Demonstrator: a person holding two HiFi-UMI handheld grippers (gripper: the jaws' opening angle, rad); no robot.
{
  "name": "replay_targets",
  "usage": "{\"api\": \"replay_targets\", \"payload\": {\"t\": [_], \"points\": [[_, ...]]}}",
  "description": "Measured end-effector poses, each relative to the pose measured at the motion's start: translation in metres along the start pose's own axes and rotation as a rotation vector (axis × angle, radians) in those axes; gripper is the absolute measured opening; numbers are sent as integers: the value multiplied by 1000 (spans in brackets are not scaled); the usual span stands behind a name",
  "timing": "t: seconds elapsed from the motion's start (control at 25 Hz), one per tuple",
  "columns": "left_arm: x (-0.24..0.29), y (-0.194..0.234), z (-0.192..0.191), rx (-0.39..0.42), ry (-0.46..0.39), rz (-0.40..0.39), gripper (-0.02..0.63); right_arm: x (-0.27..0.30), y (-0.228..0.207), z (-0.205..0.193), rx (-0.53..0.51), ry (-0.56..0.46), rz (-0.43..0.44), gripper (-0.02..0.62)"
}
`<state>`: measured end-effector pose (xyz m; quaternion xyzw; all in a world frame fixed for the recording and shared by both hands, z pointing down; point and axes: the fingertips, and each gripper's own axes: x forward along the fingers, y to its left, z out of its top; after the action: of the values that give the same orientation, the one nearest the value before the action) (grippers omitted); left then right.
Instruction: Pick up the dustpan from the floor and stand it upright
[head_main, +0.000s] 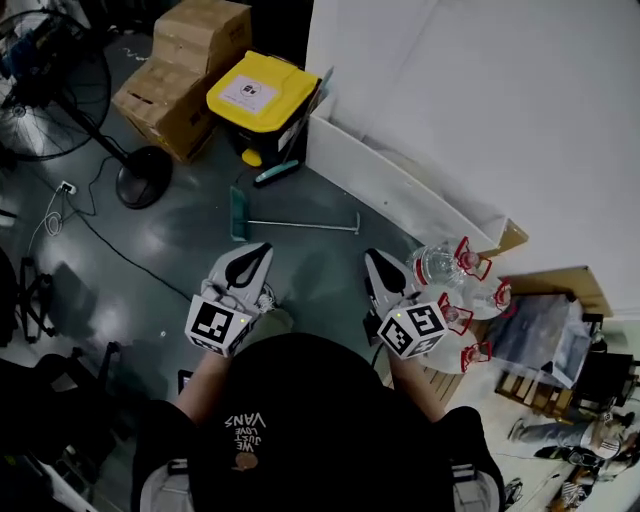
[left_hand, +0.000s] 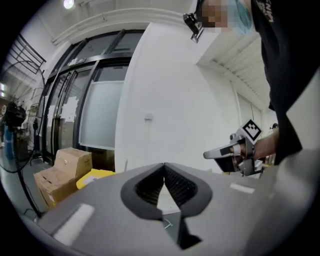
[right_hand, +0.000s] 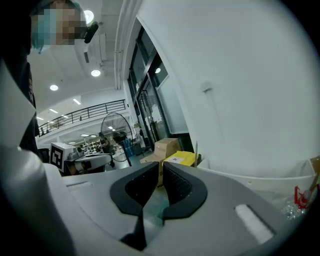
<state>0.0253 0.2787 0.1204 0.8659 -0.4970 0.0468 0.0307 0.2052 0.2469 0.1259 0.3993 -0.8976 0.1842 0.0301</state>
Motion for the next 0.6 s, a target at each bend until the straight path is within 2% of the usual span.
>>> {"api": "replay_targets", "payload": {"t": [0.12,0.24,0.44,0.6], "points": [[17,35,-2,1,25,-66,52,29,-7,1,25,-11,-77,48],[32,67,-5,18,24,-128,52,51,-12,3,50,-30,-151,57],[55,100,-10,37,40,-227,54,78,-27,8,73,-53,-272,86],[75,118,-17,67,52,-263,61,97,-47,5,91,-42,-325,115]]}}
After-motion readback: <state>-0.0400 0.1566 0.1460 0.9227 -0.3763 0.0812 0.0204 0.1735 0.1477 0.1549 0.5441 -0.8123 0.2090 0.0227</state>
